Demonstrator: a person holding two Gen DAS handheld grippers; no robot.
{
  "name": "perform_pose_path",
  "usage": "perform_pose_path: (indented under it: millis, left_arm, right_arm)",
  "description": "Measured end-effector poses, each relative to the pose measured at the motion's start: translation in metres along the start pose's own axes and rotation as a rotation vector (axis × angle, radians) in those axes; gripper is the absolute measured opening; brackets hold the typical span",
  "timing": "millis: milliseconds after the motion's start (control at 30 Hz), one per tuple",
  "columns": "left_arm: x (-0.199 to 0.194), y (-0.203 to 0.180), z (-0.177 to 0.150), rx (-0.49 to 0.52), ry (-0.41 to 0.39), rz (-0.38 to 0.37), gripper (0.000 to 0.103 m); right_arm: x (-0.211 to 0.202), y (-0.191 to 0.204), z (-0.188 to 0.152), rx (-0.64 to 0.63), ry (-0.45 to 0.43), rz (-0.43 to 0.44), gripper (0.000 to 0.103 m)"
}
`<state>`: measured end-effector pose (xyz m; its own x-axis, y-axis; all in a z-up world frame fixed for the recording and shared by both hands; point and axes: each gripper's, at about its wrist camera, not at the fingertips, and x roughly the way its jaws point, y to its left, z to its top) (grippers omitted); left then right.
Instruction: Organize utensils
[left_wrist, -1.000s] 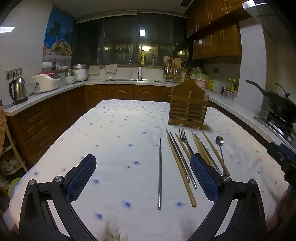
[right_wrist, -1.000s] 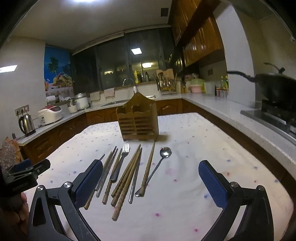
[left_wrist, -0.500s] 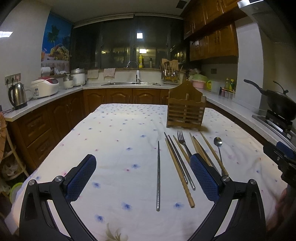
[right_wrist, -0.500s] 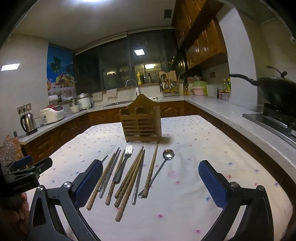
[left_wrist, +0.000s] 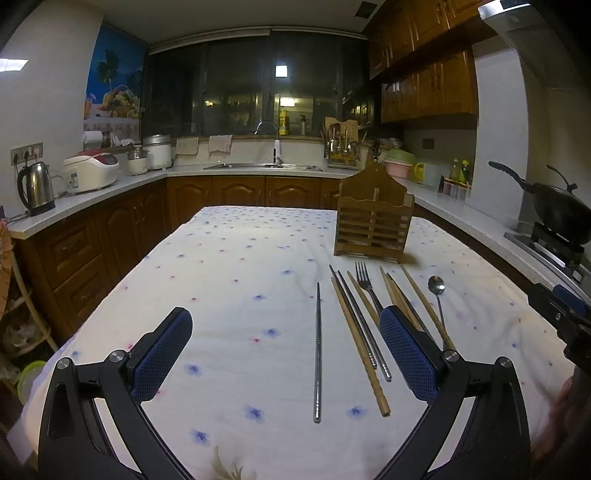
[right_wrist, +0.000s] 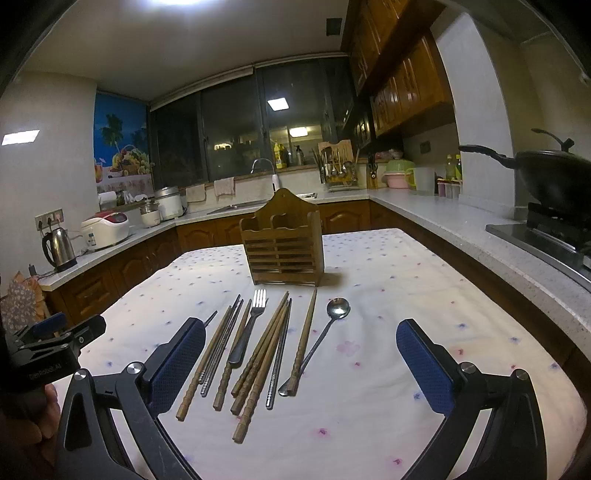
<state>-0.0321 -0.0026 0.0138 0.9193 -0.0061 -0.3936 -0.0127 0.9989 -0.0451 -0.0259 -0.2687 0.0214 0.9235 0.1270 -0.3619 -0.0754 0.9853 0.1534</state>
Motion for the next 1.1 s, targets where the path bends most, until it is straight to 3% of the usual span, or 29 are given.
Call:
perform_pose_path:
  millis: [733, 1100]
  left_arm:
    - [0.006, -0.001, 0.001, -0.010, 0.018, -0.010, 0.103]
    - [0.040, -0.006, 0.011, -0.011, 0.113, -0.108, 0.103]
  right_arm:
    - [0.001, 0.001, -0.001, 0.007, 0.003, 0.004, 0.103]
    - [0.015, -0.004, 0.006, 0.055, 0.069, 0.048, 0.103]
